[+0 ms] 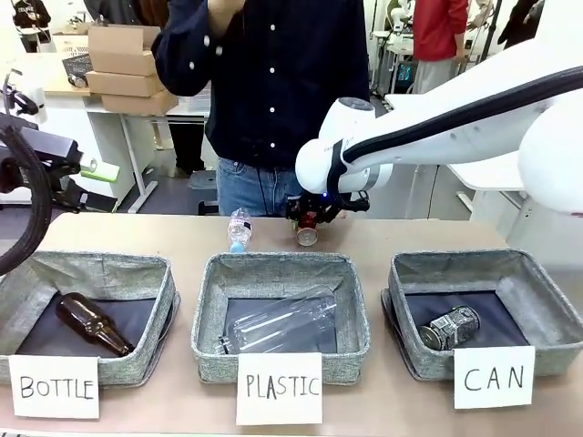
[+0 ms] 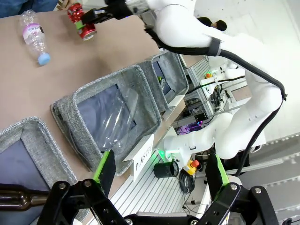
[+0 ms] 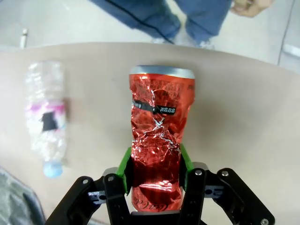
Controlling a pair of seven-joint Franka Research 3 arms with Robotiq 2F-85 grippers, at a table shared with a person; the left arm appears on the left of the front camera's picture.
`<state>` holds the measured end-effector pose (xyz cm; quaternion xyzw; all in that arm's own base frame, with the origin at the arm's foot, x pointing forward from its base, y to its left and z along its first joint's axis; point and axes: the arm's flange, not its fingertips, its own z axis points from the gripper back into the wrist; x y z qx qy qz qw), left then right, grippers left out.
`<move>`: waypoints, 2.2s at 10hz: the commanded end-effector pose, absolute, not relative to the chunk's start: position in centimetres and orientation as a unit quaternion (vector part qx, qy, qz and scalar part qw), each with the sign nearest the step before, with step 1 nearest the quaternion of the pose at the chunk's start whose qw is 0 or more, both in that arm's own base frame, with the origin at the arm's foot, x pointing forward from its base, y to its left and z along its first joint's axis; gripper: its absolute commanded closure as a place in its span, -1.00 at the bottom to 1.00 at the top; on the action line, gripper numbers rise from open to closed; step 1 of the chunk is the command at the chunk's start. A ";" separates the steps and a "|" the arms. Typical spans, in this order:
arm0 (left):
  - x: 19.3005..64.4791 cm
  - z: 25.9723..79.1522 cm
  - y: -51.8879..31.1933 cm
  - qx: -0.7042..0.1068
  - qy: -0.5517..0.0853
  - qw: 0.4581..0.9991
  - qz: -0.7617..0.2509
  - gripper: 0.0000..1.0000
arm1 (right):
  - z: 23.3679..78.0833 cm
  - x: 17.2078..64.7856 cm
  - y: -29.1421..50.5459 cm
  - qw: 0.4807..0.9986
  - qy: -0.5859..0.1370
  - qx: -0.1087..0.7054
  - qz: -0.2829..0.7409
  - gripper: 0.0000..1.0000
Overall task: Sort the can waste into the basket.
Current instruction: Pick up the can waste from the table and place it in the right Fabric basket.
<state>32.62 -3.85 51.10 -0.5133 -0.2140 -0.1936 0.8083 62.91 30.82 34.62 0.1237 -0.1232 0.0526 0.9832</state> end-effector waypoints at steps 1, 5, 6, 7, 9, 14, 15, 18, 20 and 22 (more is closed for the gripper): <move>32.7 51.2 -3.8 -0.515 -0.218 0.806 -0.195 -1.00 | 41.6 56.0 25.9 0.976 -0.104 0.141 0.126 0.89; 32.7 51.2 -3.8 -0.515 -0.218 0.806 -0.195 -1.00 | 48.9 42.1 14.8 0.962 -0.070 0.144 0.220 0.89; 32.7 51.2 -3.8 -0.515 -0.218 0.806 -0.195 -1.00 | 49.5 39.5 12.2 0.964 -0.060 0.146 0.215 0.89; 32.7 51.2 -3.8 -0.515 -0.218 0.806 -0.195 -1.00 | 49.5 36.6 9.9 0.968 -0.052 0.137 0.203 0.89; 32.7 51.2 -3.8 -0.515 -0.218 0.806 -0.195 -1.00 | 49.2 33.4 7.8 0.977 -0.071 0.125 0.155 0.89; 32.7 51.2 -3.8 -0.515 -0.218 0.806 -0.195 -1.00 | 48.8 32.4 7.2 0.982 -0.070 0.117 0.133 0.89; 32.7 51.2 -3.8 -0.515 -0.218 0.806 -0.195 -1.00 | 48.7 32.3 7.1 0.984 -0.068 0.113 0.118 -0.94; 32.7 51.2 -3.8 -0.515 -0.218 0.806 -0.195 -1.00 | 48.5 32.3 6.7 0.983 -0.077 0.119 0.115 -1.00; 32.7 51.2 -3.8 -0.515 -0.218 0.806 -0.195 -1.00 | 48.4 32.4 6.6 0.982 -0.082 0.125 0.111 -1.00; 32.7 51.2 -3.8 -0.515 -0.218 0.806 -0.195 -1.00 | 48.4 32.6 6.4 0.982 -0.084 0.137 0.104 -1.00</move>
